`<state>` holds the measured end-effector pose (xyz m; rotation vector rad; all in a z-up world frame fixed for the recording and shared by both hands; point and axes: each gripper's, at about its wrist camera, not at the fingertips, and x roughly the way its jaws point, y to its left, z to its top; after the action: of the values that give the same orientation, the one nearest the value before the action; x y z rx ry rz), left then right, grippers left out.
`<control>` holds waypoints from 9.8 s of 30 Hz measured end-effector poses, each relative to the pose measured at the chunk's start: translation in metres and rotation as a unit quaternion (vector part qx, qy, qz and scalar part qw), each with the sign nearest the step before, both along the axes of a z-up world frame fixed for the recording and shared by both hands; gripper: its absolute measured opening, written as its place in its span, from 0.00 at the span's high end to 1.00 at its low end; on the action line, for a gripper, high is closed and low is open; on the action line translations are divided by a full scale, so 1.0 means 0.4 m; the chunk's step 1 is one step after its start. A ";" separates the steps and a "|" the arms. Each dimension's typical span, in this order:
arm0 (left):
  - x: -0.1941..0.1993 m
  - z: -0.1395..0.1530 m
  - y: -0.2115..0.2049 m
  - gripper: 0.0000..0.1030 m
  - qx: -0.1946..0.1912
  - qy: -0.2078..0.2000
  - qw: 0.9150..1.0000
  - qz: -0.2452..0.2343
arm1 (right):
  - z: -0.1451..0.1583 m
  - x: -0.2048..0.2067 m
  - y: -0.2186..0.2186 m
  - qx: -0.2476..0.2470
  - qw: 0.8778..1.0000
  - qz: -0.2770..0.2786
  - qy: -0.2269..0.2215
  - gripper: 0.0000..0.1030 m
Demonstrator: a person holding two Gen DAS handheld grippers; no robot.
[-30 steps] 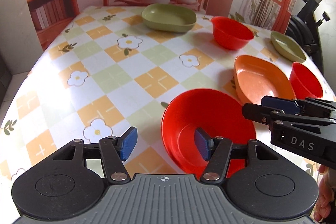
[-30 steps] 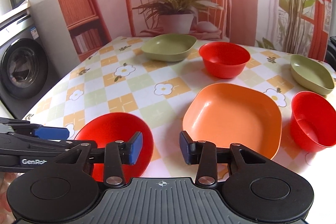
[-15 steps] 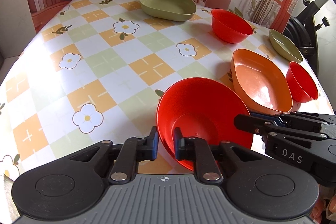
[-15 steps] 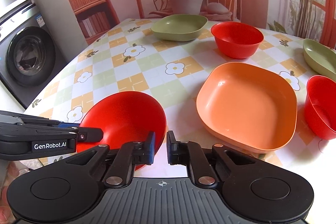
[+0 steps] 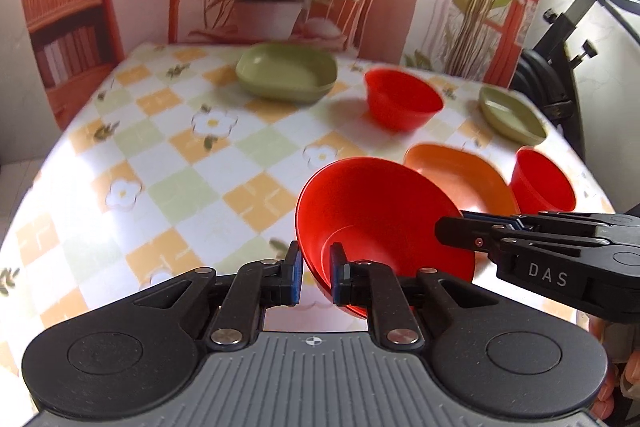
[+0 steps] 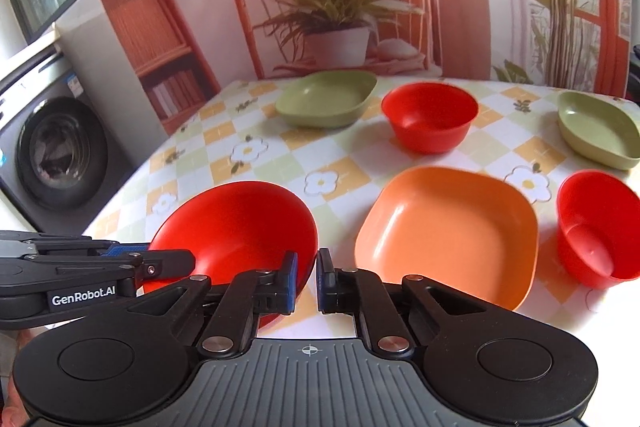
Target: Organize plates and bowls
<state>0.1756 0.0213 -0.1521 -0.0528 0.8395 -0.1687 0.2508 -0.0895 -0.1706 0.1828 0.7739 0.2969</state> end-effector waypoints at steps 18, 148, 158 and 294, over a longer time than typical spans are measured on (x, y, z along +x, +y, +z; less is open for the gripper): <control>0.056 0.269 -0.107 0.85 -0.020 -0.123 0.991 -0.043 | 0.279 0.012 -0.121 0.004 0.988 -0.033 -0.152 0.91; 0.557 -0.007 -0.249 0.62 -0.022 -0.052 0.995 -0.076 | 0.017 0.271 -0.382 0.064 0.983 -0.165 -0.046 0.83; 0.610 -0.083 -0.225 0.62 -0.046 -0.031 0.995 -0.080 | -0.040 0.429 -0.316 0.084 0.979 -0.185 0.019 0.82; 0.329 -0.119 -0.584 0.83 0.001 0.021 0.960 -0.281 | -0.065 -0.004 -0.567 0.032 0.954 -0.300 -0.003 0.83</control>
<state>0.3071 -0.2125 -0.1997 0.1879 0.8804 -0.7032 0.2493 -0.3165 -0.1966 0.4651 0.6675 -0.2544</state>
